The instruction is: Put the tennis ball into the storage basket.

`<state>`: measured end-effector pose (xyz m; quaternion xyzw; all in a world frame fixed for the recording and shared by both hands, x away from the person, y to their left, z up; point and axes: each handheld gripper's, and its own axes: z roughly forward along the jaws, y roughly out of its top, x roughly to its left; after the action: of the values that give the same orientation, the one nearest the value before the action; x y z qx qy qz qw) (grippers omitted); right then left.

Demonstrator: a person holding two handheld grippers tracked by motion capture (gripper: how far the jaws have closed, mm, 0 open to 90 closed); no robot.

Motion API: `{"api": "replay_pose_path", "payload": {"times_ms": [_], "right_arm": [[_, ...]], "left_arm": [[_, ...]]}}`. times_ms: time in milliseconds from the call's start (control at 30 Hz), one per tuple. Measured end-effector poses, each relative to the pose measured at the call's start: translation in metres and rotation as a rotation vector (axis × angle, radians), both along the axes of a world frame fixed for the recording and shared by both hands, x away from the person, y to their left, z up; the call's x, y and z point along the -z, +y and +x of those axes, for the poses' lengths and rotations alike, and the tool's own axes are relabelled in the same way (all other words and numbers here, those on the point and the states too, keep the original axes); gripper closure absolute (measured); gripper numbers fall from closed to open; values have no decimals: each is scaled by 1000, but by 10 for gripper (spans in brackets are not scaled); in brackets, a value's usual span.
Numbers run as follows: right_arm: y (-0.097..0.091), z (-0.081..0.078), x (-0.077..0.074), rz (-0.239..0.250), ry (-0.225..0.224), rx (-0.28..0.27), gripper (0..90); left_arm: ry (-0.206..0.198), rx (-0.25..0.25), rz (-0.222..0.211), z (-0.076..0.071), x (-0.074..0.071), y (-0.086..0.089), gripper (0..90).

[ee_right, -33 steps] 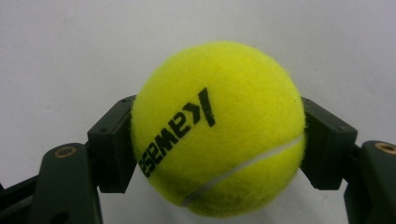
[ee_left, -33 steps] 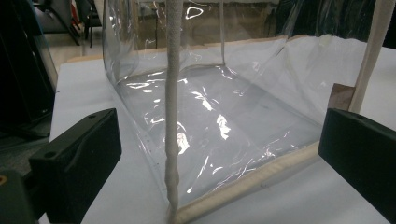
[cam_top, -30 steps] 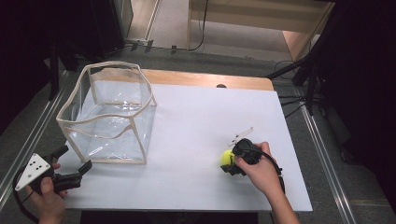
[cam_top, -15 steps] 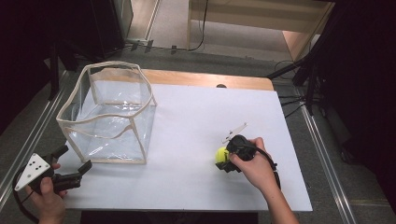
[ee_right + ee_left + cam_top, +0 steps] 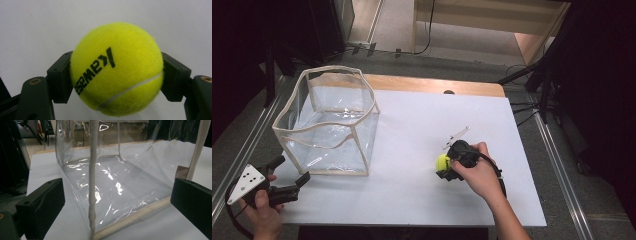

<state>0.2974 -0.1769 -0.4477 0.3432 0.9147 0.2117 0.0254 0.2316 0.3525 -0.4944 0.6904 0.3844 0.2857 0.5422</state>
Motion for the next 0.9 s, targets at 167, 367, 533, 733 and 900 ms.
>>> {"api": "replay_pose_path", "payload": {"times_ms": [167,367,533,733,900], "right_arm": [[7,3,-3,8,-2,-10,239],[14,6,-7,10,-3,-28,239],[20,8,-11,8,-5,-40,239],[26,11,-15,18,-1,-53,239],[30,13,-17,22,-3,-59,239]], "left_arm": [[2,0,2,0,0,0,0],[3,-1,0,0,0,0,0],[4,-1,-2,0,0,1,0],[3,-1,-2,0,0,1,0],[3,0,-2,0,0,1,0]]}}
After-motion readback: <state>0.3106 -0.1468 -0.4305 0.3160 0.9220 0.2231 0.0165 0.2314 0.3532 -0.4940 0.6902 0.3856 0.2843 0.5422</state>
